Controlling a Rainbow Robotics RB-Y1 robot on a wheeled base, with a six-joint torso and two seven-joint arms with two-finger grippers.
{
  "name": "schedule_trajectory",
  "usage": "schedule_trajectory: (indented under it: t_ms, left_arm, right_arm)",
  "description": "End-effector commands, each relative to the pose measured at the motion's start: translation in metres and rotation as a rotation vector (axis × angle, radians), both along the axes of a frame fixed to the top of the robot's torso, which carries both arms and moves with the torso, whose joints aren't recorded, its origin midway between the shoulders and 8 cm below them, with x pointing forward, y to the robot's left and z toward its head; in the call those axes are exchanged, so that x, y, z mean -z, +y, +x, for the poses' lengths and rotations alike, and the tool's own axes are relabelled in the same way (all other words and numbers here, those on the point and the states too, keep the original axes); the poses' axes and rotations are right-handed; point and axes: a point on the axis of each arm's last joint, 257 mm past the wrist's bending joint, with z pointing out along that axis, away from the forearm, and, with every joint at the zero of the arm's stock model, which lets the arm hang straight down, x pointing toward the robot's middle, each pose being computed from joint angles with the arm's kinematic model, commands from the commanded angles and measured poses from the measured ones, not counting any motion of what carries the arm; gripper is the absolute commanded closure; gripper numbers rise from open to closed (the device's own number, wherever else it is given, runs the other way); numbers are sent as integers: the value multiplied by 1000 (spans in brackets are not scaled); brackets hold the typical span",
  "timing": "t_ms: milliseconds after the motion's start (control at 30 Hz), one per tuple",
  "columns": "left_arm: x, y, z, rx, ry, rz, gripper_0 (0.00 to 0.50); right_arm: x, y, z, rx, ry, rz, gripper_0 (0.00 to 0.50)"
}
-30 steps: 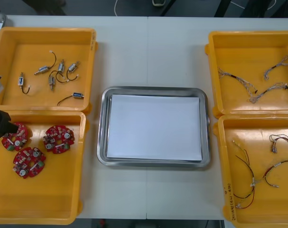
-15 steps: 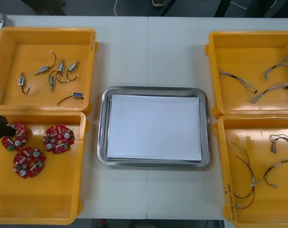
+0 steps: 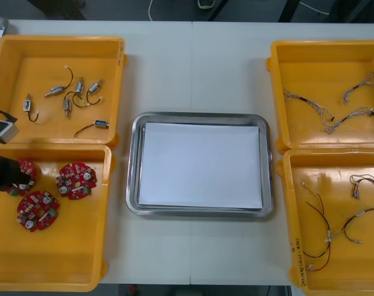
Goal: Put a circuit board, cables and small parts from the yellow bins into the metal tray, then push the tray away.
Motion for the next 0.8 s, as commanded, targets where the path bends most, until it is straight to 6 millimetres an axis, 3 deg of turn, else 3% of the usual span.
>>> schedule_trajectory:
  t_ms: [33, 433, 800]
  left_arm:
    - [5, 14, -7, 44, 16, 71, 0]
    - [20, 19, -12, 34, 49, 80, 0]
    - [28, 25, -12, 26, 35, 98, 0]
  right_arm:
    - [3, -7, -4, -45, 31, -69, 0]
    - [18, -17, 0, -51, 36, -57, 0]
    - [32, -28, 20, -52, 6, -71, 0]
